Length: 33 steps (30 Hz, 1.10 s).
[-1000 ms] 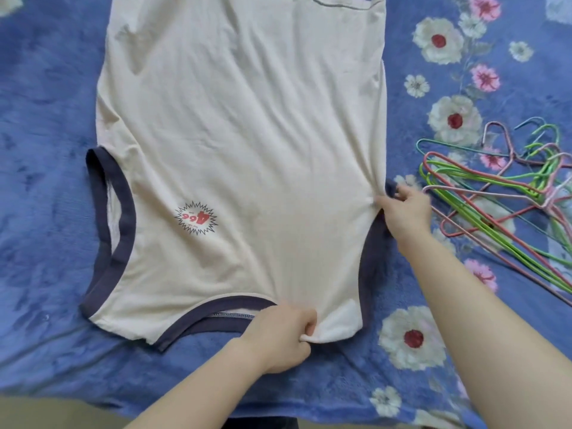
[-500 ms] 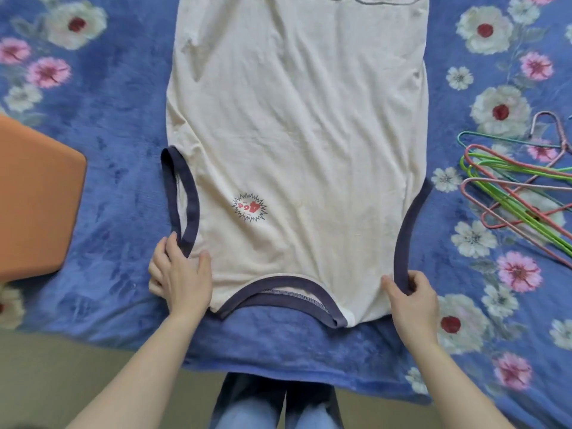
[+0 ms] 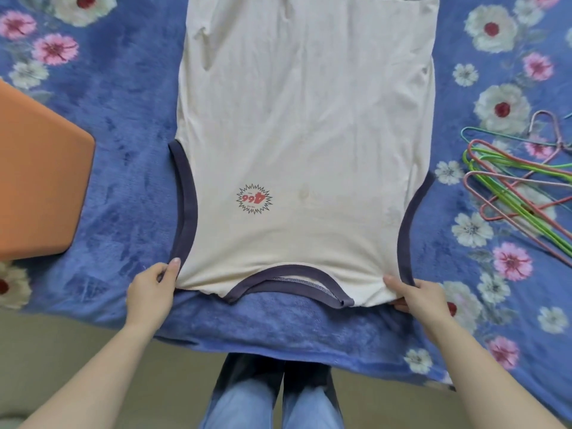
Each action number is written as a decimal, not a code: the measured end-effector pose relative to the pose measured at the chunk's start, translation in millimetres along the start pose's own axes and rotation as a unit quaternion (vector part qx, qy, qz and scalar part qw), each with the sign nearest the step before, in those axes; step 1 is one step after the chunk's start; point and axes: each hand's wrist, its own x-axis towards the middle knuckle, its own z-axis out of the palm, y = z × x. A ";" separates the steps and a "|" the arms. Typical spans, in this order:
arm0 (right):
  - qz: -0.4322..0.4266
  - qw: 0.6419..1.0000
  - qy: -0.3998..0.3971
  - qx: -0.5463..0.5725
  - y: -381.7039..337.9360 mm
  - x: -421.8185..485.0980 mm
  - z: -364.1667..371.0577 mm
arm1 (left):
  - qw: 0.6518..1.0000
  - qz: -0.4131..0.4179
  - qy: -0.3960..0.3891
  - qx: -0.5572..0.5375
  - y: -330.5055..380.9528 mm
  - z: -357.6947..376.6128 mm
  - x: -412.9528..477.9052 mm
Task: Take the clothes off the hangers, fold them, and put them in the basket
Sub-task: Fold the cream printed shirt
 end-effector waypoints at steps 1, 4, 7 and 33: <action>0.005 1.000 -0.007 0.010 2.0 -1.9 0.7 | 1.000 -0.004 -0.007 -0.023 0.5 0.7 0.1; 0.037 0.998 -0.020 0.043 9.4 -3.7 4.8 | 0.999 0.002 -0.019 -0.032 5.2 5.6 1.8; 0.055 0.995 0.016 0.078 13.2 -7.7 5.1 | 0.997 -0.023 0.020 -0.066 -5.0 6.0 -5.4; 0.157 0.982 0.095 0.044 -17.1 -46.1 11.6 | 0.854 -0.364 -0.012 -0.371 34.4 3.9 -22.6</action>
